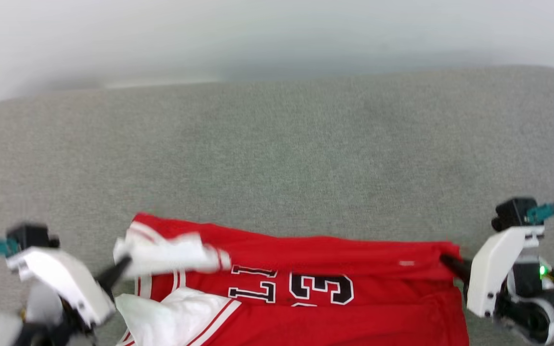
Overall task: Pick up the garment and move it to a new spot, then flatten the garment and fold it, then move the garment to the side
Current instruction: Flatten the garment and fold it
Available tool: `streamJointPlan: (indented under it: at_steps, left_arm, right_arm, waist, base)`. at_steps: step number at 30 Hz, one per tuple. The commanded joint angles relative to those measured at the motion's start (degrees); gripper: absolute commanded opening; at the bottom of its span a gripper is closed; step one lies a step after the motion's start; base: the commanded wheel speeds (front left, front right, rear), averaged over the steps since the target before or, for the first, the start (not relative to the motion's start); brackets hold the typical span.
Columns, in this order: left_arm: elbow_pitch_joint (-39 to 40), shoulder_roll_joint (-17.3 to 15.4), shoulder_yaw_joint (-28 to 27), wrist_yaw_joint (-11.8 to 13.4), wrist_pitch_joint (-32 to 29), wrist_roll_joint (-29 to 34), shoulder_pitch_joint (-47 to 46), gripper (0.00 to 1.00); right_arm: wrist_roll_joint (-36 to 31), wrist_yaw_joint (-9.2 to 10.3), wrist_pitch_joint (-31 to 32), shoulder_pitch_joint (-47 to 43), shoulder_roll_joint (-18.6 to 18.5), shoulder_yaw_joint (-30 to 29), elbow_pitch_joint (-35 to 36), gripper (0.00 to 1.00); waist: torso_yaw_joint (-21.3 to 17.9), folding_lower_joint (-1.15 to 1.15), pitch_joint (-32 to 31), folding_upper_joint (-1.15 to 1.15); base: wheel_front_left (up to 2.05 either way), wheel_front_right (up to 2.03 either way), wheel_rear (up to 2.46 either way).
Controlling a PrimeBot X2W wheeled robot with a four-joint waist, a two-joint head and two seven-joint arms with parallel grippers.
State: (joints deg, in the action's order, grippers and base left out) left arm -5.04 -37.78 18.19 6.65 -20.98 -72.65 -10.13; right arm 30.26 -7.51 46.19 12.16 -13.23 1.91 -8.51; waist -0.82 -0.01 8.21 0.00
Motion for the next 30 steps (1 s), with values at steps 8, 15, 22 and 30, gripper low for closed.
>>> streamJointPlan:
  at_steps: [8, 15, 22, 30]
  left_arm:
    - [1.00, 3.60, 0.96, 1.66, 3.47, -2.44, 13.13, 0.31]
    - [-0.13, 6.33, 0.28, -0.06, 10.58, 0.38, 13.90, 1.00]
    - [2.97, 5.56, -1.76, 1.66, 21.28, 8.67, 11.49, 1.00]
    - [7.93, 5.61, -0.81, 7.44, 30.33, 19.62, 9.60, 1.00]
  right_arm:
    - [0.52, 0.03, -4.44, -8.32, 3.28, -2.57, -2.98, 0.92]
    - [0.66, 0.03, -8.95, -12.28, 4.28, -2.44, -1.82, 1.00]
    - [0.16, 0.03, -9.99, -14.06, 4.66, -4.05, 6.47, 1.00]
    - [-2.54, 0.03, -3.54, -14.15, 3.33, -8.68, 14.57, 1.00]
  waist:
    - [0.15, 0.01, -2.61, 0.00]
    - [-0.45, 0.01, -3.39, 0.00]
    - [-1.42, 0.01, -4.65, 0.00]
    - [-1.38, 0.01, -5.74, 0.00]
  base:
    - [0.00, 0.00, 0.00]
    - [0.00, 0.00, 0.00]
    - [0.00, 0.00, 0.00]
    - [0.00, 0.00, 0.00]
